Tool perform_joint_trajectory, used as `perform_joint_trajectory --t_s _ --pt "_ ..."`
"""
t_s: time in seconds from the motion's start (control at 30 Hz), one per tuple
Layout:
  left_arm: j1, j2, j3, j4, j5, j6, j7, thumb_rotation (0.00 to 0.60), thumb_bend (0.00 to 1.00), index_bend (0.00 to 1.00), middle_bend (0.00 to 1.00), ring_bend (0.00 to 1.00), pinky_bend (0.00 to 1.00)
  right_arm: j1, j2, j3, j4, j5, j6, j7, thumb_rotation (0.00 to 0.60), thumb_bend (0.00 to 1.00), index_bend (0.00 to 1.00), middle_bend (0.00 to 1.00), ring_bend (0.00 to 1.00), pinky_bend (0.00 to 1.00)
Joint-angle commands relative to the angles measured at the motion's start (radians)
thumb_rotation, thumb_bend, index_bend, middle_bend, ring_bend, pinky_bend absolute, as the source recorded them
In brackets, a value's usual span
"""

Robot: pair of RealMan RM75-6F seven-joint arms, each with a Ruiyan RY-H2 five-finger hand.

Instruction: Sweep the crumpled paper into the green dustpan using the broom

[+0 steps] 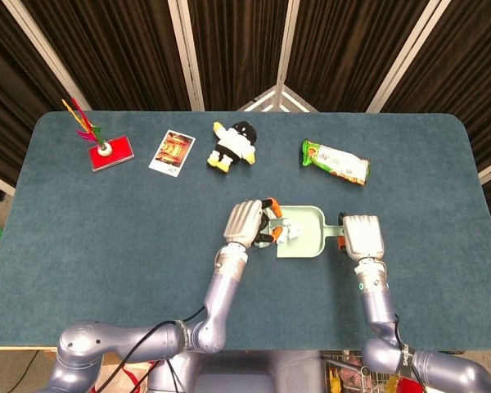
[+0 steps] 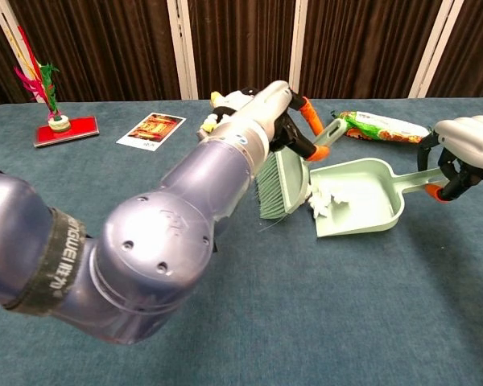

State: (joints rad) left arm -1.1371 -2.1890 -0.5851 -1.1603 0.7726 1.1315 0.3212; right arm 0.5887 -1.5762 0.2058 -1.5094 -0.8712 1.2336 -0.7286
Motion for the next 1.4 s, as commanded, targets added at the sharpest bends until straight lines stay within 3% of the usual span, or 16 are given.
perform_joint_trajectory --t_s 0.03,0.27,0.4,0.67,0.93,1.4 --pt "-0.020 -0.029 -0.025 0.027 0.006 -0.007 -0.029 0.600 0.47 0.76 1.00 0.87 0.92 0.000 0.001 0.000 -0.005 0.001 0.003 -0.002 0.600 0.50 0.58 0.81 0.81 0.72" --pt "-0.067 -0.080 -0.077 0.041 0.005 -0.012 -0.065 0.600 0.42 0.76 0.98 0.87 0.92 -0.006 0.006 -0.004 -0.006 0.000 0.004 0.006 0.600 0.50 0.58 0.81 0.81 0.72" --pt "-0.091 -0.080 -0.068 -0.002 -0.009 0.000 -0.103 0.600 0.40 0.76 0.97 0.87 0.92 -0.010 0.006 -0.007 -0.007 -0.002 0.004 0.012 0.600 0.50 0.58 0.81 0.81 0.72" --pt "-0.111 -0.080 -0.051 -0.053 0.065 0.055 -0.183 0.600 0.38 0.76 0.97 0.86 0.92 -0.013 0.015 -0.009 -0.021 -0.007 0.005 0.017 0.600 0.50 0.58 0.81 0.81 0.72" --pt "-0.047 -0.036 -0.036 -0.117 0.111 0.078 -0.191 0.600 0.38 0.76 0.97 0.86 0.92 -0.017 0.025 -0.010 -0.037 -0.010 0.012 0.017 0.600 0.50 0.58 0.81 0.81 0.72" --pt "0.100 0.125 -0.001 -0.221 0.101 0.073 -0.150 0.600 0.38 0.76 0.96 0.86 0.92 -0.006 -0.005 -0.004 -0.011 -0.016 0.018 0.012 0.600 0.50 0.58 0.81 0.81 0.72"
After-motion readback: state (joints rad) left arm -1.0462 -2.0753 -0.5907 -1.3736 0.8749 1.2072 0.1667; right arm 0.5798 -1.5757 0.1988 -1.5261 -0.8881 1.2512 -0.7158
